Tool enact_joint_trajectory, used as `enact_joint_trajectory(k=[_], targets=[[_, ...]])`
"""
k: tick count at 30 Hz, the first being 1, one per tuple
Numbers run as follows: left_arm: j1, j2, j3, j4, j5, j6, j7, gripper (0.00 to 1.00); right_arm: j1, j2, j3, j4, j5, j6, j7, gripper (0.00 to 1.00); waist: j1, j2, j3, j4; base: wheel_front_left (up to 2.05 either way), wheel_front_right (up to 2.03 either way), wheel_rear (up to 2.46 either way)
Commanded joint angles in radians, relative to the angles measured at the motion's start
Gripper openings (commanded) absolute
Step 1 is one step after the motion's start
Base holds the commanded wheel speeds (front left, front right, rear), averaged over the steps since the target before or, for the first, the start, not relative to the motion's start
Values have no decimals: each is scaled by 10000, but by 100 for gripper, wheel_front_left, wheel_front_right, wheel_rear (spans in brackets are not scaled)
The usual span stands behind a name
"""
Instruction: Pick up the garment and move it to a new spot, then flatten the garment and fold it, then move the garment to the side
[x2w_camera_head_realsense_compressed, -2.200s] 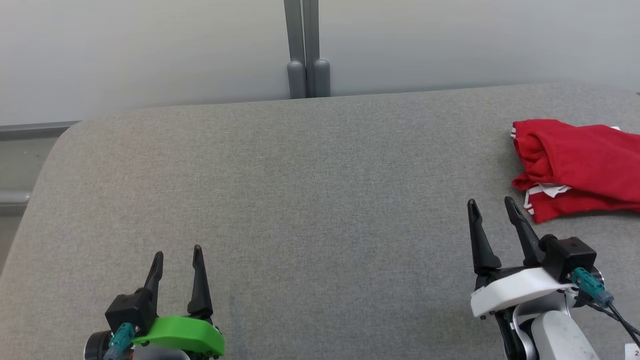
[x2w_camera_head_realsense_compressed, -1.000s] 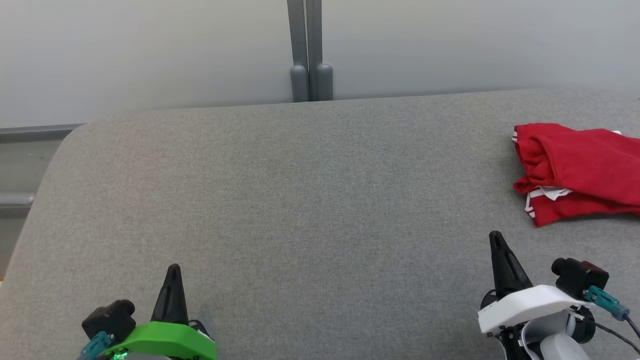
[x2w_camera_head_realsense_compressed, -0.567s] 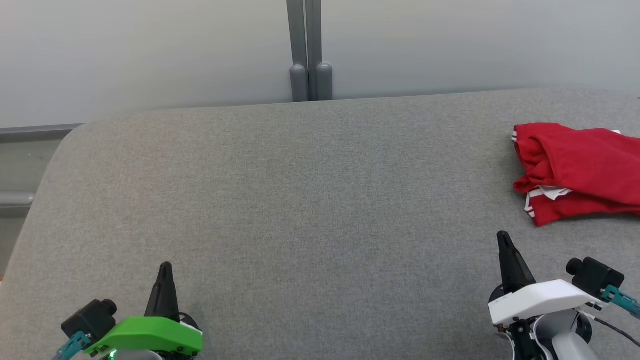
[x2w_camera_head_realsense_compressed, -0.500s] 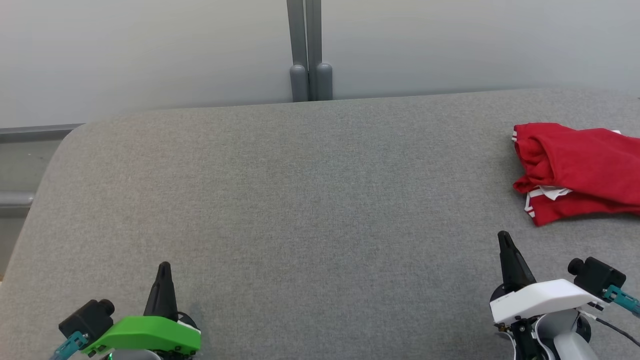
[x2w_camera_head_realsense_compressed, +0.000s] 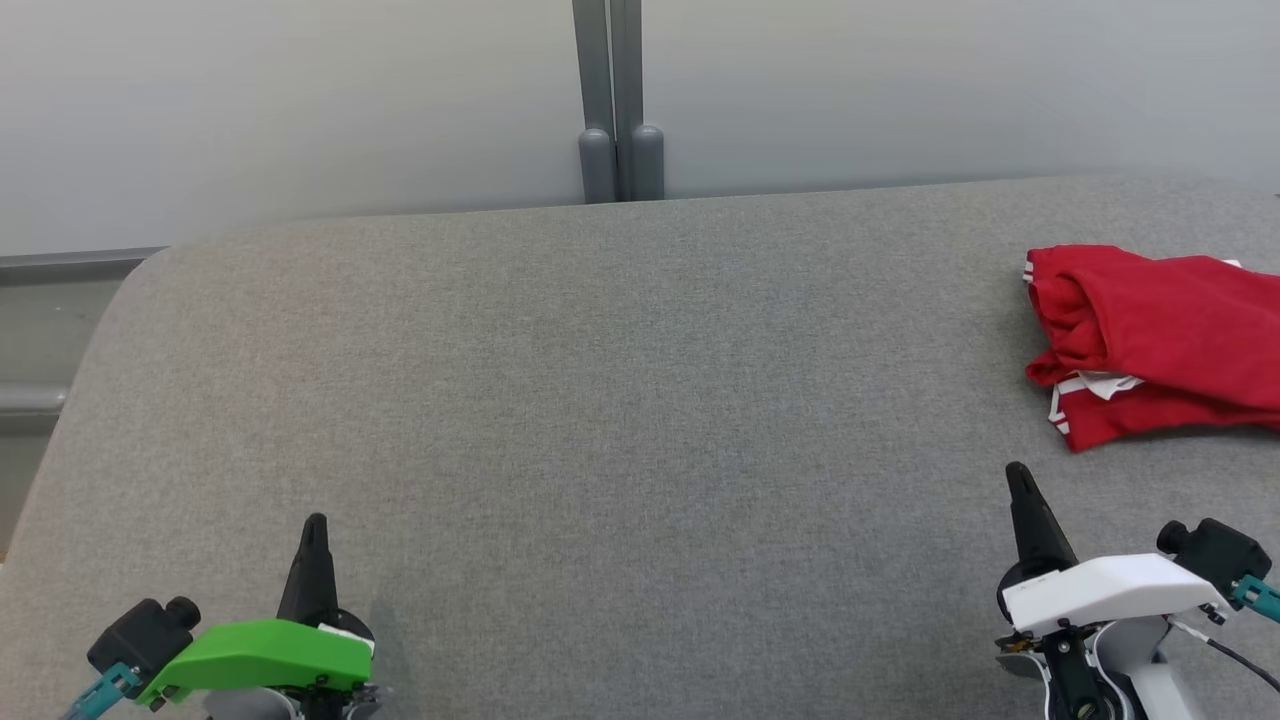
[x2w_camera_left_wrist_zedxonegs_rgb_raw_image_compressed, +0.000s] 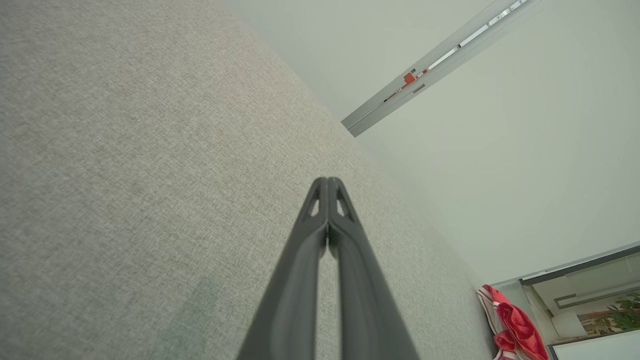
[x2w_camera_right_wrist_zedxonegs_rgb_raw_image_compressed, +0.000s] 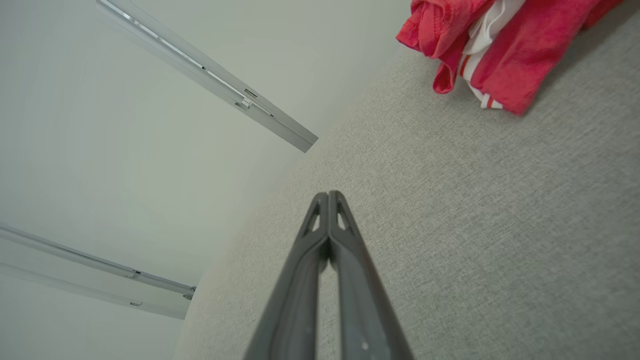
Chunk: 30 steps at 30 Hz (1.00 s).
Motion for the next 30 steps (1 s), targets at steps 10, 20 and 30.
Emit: enact_joint_trajectory(k=[10,20,30], targets=[[-372,32,274,-168,-1258,-202,332,0,-296,-71,-188,-161,1327,3,352,0,0,0,5,-7,0,0,0],[-450,37,456,-196,-2281,-305,621,0,-333,-75,-325,-174,2382,3,641,0,0,0,10,-14,0,0,0],[-505,41,629,-225,-3153,-408,879,0,-352,-75,-450,-185,3318,3,903,0,0,0,15,-21,0,0,0]])
